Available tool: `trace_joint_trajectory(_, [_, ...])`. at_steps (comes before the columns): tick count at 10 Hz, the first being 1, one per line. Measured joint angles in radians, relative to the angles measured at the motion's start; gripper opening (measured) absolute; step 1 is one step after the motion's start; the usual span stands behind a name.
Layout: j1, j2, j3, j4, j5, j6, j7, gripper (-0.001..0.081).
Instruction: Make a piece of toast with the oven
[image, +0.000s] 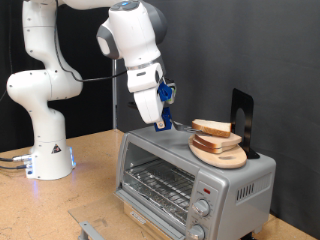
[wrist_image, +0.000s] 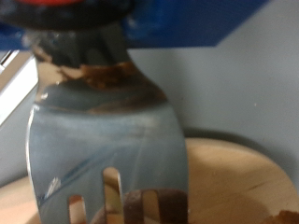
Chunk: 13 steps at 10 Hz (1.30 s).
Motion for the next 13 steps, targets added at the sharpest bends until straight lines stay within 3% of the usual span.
trace_joint_trajectory(13, [0.000, 0.020, 0.027, 0.022, -0.012, -0.051, 0.065, 0.0263])
